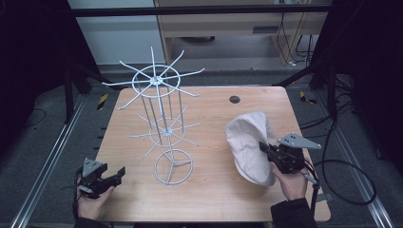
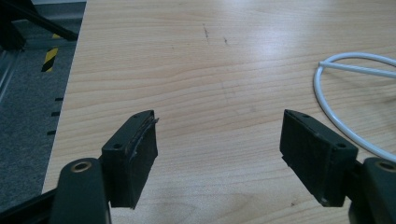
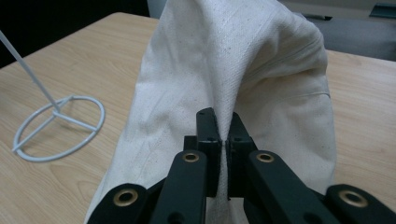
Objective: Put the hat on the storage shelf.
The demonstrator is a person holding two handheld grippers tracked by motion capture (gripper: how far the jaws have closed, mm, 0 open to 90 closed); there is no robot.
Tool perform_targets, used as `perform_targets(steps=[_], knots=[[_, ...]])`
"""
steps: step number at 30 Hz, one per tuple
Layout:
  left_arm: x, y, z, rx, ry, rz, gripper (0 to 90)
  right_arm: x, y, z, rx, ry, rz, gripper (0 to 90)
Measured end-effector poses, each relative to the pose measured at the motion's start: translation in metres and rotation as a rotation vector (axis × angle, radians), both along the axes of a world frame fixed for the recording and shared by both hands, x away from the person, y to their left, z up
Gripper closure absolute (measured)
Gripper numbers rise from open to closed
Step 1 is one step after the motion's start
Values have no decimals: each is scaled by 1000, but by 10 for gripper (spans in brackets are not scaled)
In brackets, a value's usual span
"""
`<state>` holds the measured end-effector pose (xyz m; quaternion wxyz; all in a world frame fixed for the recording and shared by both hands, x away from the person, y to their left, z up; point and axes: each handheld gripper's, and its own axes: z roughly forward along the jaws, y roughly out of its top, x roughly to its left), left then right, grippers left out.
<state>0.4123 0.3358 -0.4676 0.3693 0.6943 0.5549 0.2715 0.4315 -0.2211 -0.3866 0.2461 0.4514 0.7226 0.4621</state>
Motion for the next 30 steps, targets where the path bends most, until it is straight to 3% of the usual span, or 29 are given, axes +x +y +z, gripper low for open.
perform_targets(steps=[6, 12, 30], knots=[[0, 2, 0, -3, 1, 4, 270, -6, -2, 9, 42, -44, 13, 882], [0, 1, 0, -2, 1, 3, 271, -14, -3, 20, 73, -117, 30, 883], [0, 2, 0, -3, -3, 12, 270, -25, 6, 51, 116, -256, 88, 883]])
